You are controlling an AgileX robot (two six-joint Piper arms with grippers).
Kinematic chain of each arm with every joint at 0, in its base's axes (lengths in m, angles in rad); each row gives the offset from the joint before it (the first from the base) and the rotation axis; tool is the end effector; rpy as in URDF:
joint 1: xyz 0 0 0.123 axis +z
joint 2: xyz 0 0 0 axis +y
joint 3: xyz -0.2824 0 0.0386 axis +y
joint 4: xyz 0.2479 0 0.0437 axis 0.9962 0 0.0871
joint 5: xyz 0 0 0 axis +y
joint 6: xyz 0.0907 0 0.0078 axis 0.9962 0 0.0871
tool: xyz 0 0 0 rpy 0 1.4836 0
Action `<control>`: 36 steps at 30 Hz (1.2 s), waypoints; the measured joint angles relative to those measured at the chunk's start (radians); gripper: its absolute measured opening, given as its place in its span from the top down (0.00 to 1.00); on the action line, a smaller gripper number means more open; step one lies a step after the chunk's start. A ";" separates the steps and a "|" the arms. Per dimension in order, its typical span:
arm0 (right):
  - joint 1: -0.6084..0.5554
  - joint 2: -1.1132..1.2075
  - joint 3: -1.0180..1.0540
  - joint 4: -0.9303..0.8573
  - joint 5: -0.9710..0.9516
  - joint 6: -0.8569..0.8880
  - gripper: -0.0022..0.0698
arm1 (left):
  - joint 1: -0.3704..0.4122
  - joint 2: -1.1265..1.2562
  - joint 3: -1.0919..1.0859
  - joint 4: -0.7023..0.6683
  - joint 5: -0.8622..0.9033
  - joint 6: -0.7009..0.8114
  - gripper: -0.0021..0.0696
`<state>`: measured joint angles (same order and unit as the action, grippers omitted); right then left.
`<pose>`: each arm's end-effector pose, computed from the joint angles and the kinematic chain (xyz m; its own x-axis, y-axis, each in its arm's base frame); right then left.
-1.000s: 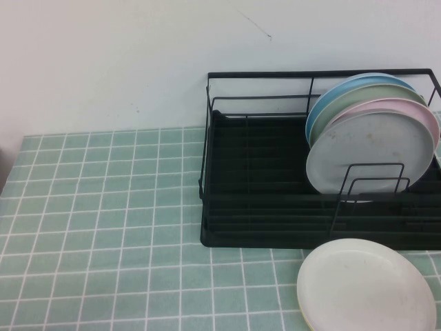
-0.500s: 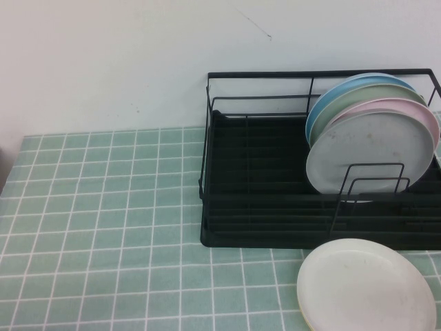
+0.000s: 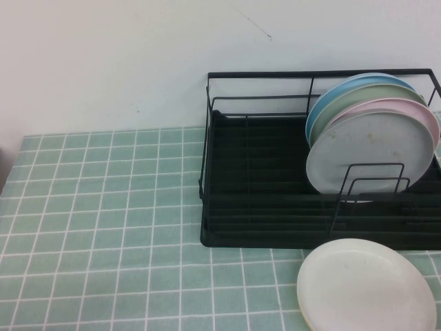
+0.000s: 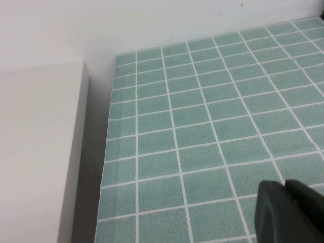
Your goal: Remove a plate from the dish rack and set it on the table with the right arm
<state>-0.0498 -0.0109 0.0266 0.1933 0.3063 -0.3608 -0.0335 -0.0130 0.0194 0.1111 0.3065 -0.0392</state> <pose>0.0544 0.0026 0.1775 -0.2225 -0.1642 -0.9610 -0.0464 0.9864 -0.1578 0.0541 0.0012 0.1797 -0.2214 0.0741 -0.9724 0.0157 0.9972 0.0725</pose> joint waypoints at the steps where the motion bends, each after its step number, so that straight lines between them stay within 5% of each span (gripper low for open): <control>1: 0.000 0.000 0.000 0.024 0.000 0.000 0.97 | 0.000 0.000 0.000 0.000 0.000 0.000 0.98; 9: 0.000 0.000 0.000 0.165 -0.012 0.006 0.97 | 0.000 0.000 0.000 0.000 0.000 0.000 0.98; 19: 0.000 0.000 0.000 0.566 -0.180 0.017 0.97 | 0.000 0.000 0.000 0.000 0.000 0.000 0.98; 31: 0.000 0.007 -0.037 0.626 -0.072 -0.065 0.97 | 0.000 0.000 0.000 0.000 0.000 0.000 0.98; 36: 0.000 0.201 -0.204 0.621 0.056 -0.145 0.97 | 0.000 0.000 0.000 0.000 0.000 0.000 0.98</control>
<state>-0.0498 0.1904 -0.1773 0.8141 0.3622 -0.5055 -0.0335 -0.0130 0.0194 0.1111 0.3065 -0.0392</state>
